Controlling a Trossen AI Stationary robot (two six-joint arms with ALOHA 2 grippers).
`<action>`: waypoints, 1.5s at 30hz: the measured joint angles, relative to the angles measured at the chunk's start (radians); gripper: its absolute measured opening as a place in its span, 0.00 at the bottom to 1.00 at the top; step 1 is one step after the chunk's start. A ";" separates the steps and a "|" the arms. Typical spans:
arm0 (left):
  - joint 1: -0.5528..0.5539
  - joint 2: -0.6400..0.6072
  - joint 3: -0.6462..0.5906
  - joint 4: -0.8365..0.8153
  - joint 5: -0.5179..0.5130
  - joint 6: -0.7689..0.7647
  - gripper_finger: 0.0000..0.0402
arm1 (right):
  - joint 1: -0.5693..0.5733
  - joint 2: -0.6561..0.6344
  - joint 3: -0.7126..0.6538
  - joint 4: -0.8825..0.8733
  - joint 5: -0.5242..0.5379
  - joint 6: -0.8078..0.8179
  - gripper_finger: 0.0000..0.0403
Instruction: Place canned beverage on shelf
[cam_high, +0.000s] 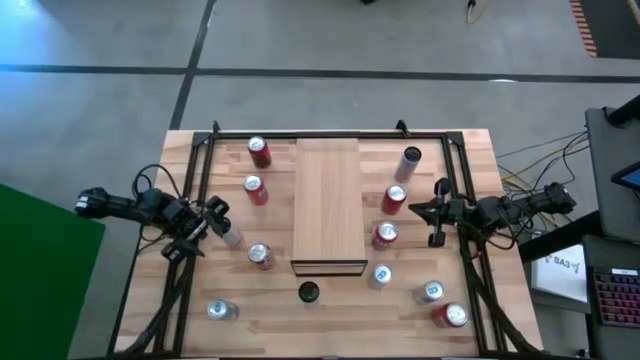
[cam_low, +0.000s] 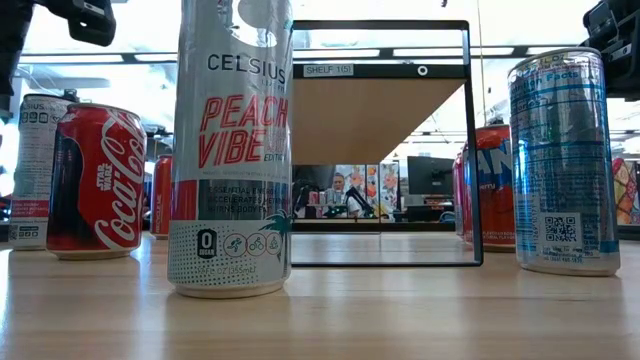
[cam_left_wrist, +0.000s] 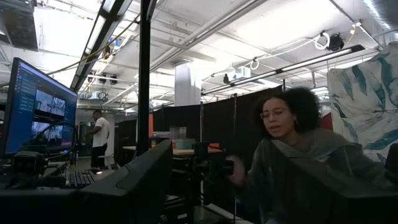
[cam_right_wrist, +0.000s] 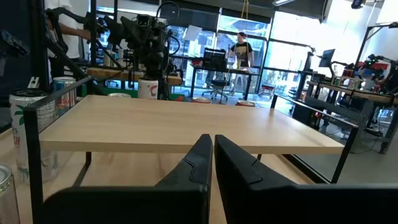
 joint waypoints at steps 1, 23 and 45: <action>0.000 0.000 0.000 0.000 0.000 0.000 0.60 | 0.000 0.000 0.000 0.000 0.000 0.000 0.03; -0.001 0.034 0.001 0.236 -0.205 0.064 0.60 | 0.000 0.000 0.000 0.054 -0.019 0.443 0.03; -0.001 0.503 0.706 -0.801 -0.477 -0.002 0.60 | 0.000 0.182 0.214 0.105 -0.026 0.555 0.03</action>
